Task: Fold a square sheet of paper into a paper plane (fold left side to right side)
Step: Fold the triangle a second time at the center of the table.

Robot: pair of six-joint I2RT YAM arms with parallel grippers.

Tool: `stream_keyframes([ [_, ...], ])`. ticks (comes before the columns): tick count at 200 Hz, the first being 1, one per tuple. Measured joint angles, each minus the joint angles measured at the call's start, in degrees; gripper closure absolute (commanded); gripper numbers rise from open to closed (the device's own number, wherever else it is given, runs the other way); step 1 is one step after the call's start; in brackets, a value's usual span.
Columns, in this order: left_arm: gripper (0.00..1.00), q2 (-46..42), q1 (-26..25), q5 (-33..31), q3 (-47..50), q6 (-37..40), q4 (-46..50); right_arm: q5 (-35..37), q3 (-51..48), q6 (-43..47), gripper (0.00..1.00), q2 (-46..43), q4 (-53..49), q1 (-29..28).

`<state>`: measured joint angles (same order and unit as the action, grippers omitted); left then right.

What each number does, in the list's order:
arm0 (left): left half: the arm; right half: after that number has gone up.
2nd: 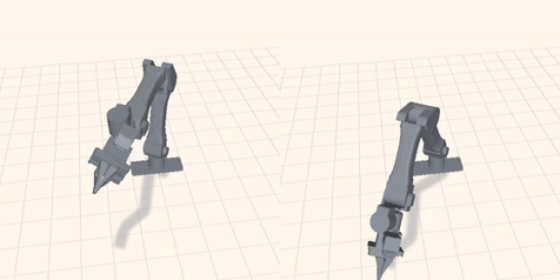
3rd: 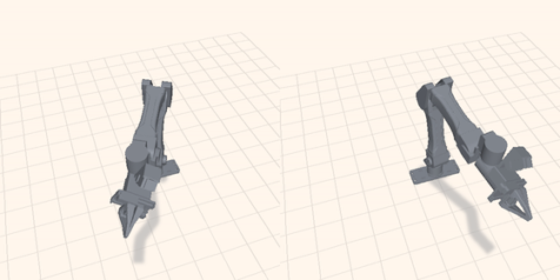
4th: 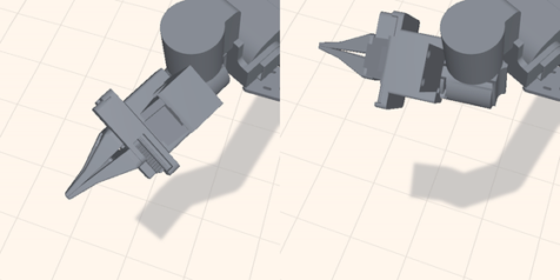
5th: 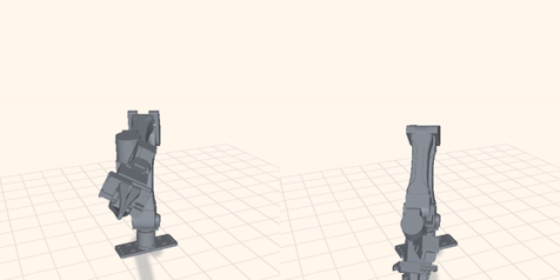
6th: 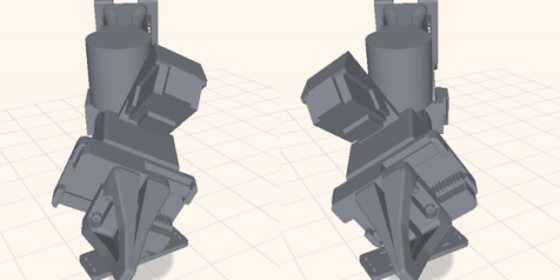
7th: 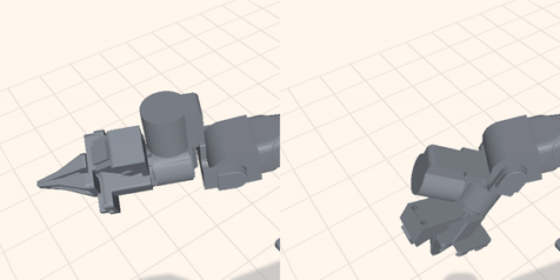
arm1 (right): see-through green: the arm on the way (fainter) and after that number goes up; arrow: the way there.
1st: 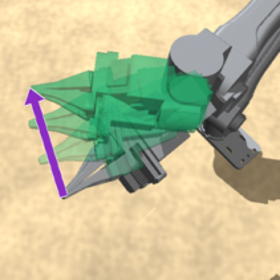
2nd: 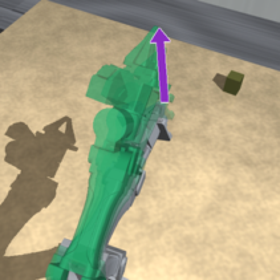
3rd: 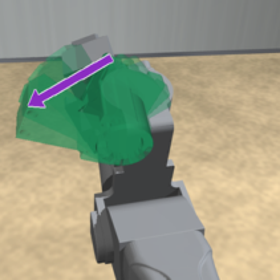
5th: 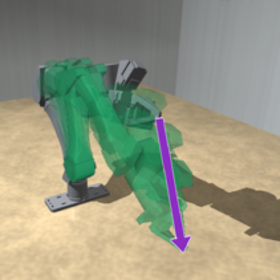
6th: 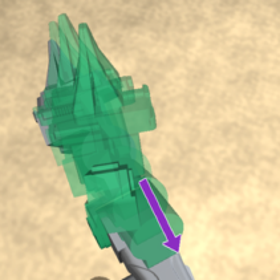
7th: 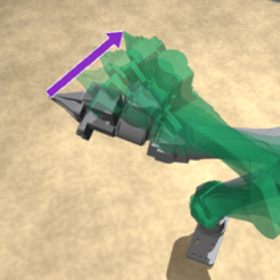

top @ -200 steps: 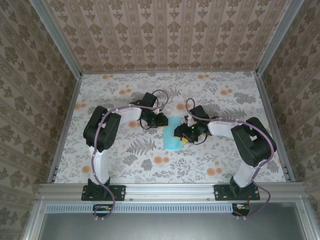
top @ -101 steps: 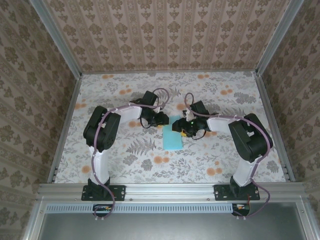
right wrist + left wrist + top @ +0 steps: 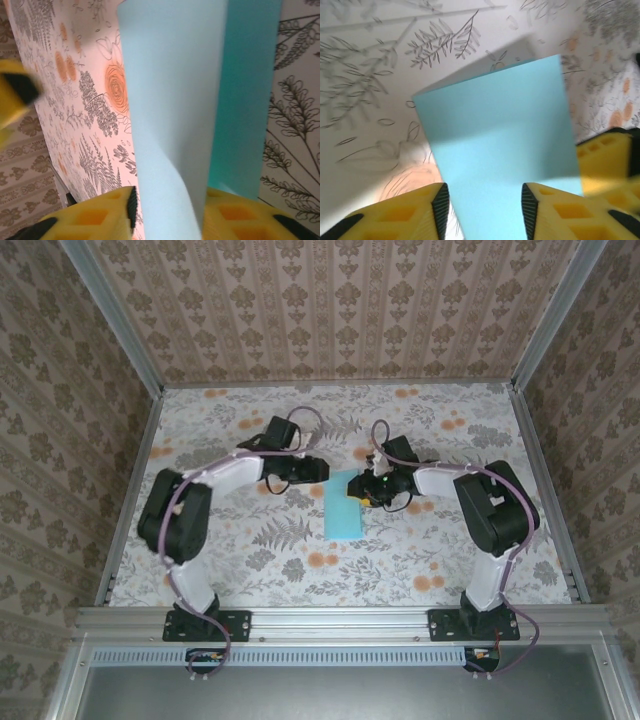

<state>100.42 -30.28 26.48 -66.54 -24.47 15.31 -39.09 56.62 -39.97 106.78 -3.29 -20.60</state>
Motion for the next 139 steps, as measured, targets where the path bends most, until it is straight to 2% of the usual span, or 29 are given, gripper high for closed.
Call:
stream_keyframes([
  [29,0.35,-12.2,-1.7,-3.4,5.4,3.8,-1.9,0.0,1.8,-1.4,0.83,1.4,-1.4,0.8],
  [58,0.31,-18.3,-7.6,-6.3,10.6,7.1,-1.9,0.0,4.9,-1.8,0.92,2.8,-3.0,1.6],
  [73,0.28,-18.5,-10.8,-7.8,11.8,8.5,-1.1,0.0,6.7,-1.8,0.96,3.8,-3.8,1.9],
  [100,0.25,-17.9,-17.2,-11.5,11.6,11.2,1.1,0.0,9.2,-1.9,0.96,5.2,-5.6,2.1],
  [139,0.22,-10.0,-24.7,-17.3,4.8,13.2,4.3,0.0,9.9,-2.0,0.96,5.3,-7.4,2.1],
])
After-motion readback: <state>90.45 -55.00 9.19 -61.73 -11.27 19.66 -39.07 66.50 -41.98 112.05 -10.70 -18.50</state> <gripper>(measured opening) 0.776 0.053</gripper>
